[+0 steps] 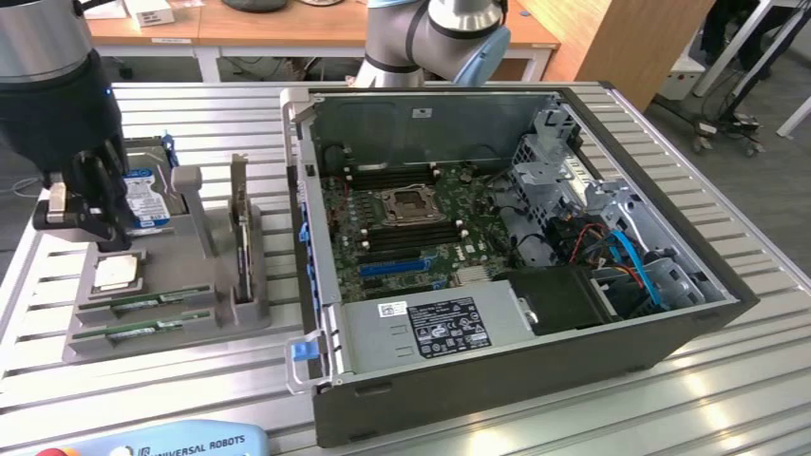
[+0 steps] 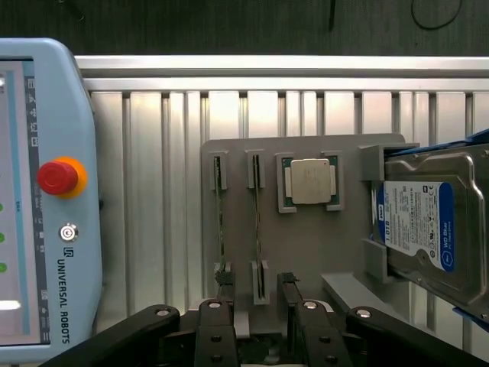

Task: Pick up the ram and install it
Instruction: 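Pick up the ram and move it above insertion slot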

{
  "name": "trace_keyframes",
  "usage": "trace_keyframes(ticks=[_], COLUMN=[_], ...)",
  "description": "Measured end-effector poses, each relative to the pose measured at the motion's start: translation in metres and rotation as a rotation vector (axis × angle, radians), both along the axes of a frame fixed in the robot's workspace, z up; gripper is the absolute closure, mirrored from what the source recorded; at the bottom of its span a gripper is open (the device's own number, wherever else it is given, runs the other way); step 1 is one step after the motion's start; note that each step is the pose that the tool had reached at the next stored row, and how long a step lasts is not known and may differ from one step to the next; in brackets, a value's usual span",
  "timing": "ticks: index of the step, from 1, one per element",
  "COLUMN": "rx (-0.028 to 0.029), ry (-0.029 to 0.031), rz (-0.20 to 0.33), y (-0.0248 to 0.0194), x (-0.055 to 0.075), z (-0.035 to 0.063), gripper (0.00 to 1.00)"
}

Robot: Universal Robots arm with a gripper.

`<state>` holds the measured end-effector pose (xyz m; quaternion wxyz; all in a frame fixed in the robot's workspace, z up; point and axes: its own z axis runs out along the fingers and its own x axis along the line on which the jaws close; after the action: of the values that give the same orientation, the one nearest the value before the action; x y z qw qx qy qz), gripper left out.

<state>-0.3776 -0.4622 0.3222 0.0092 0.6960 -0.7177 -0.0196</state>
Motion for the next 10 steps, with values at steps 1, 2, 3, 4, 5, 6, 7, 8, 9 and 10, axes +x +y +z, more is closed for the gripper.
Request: trace_keyframes(ticks=[1, 2, 3, 4, 5, 6, 7, 8, 9, 10], rx=[0.0, 0.0, 0.0001, 0.0001, 0.0, -0.0001, -0.0001, -0.0001, -0.0001, 0.0], ry=[0.0, 0.0001, 0.0, 0.0, 0.0001, 0.0001, 0.0002, 0.0002, 0.0001, 0.0001], rz=[0.0, 0.0, 0.0, 0.0, 0.0, 0.0, 0.0, 0.0, 0.0, 0.0], y=[0.0, 0.0, 0.0, 0.0, 0.0, 0.0, 0.0, 0.0, 0.0, 0.0], x=[0.0, 0.0, 0.0, 0.0, 0.0, 0.0, 0.0, 0.0, 0.0, 0.0], z=[-0.001, -0.0019, -0.0028, -0.0037, -0.0043, -0.0047, -0.005, -0.0053, -0.0057, -0.006], gripper=[0.64, 0.64, 0.64, 0.64, 0.64, 0.64, 0.64, 0.64, 0.64, 0.64])
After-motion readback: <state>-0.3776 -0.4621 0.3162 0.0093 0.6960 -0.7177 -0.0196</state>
